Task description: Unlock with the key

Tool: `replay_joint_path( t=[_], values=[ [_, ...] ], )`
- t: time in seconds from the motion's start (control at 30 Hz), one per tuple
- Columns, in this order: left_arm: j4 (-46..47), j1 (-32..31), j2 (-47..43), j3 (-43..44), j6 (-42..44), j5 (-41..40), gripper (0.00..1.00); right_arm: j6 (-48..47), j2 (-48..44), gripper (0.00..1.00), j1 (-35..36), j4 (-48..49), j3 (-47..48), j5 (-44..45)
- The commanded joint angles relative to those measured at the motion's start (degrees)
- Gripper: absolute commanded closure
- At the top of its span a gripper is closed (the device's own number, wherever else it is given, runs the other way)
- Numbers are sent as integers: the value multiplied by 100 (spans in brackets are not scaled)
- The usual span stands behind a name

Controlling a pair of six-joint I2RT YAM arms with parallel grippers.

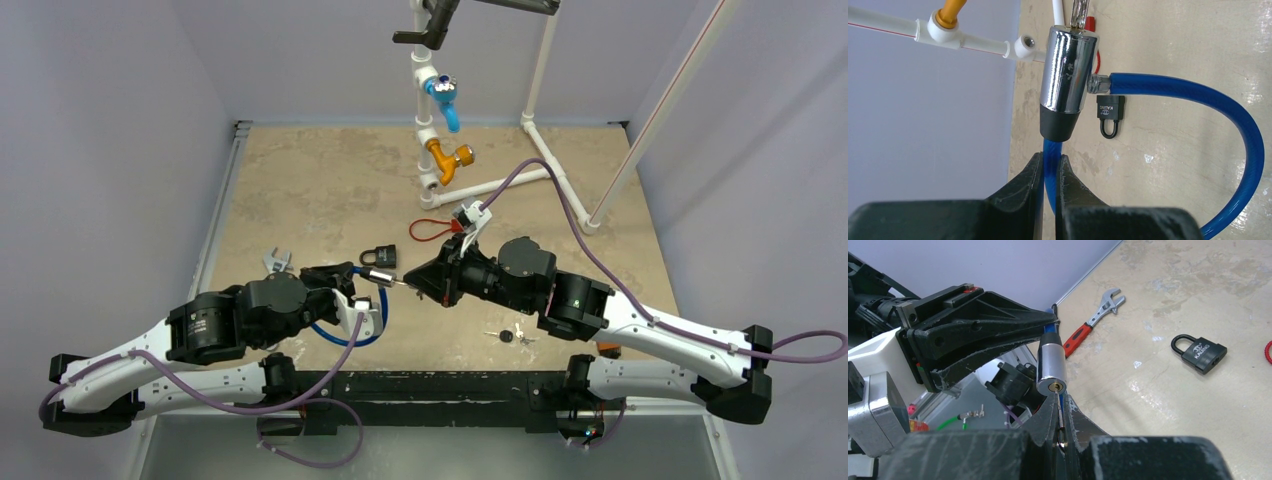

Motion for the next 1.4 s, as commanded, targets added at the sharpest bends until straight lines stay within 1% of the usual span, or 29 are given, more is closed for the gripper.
replay_joint_path(
  t=[0.0, 0.77, 1.0, 1.37],
  values=[
    [532, -2, -56, 100, 62, 30, 100, 75, -33, 100, 23, 301, 101, 200],
    [605, -2, -67, 110, 100, 30, 100, 304, -65, 100, 22, 335, -155, 275],
    [609, -2, -74, 109, 118, 82, 100, 310, -13, 100, 24, 391, -87, 398],
    [724, -2, 29, 174, 132, -41, 100, 595, 208, 100, 24, 996, -298, 429]
  ],
)
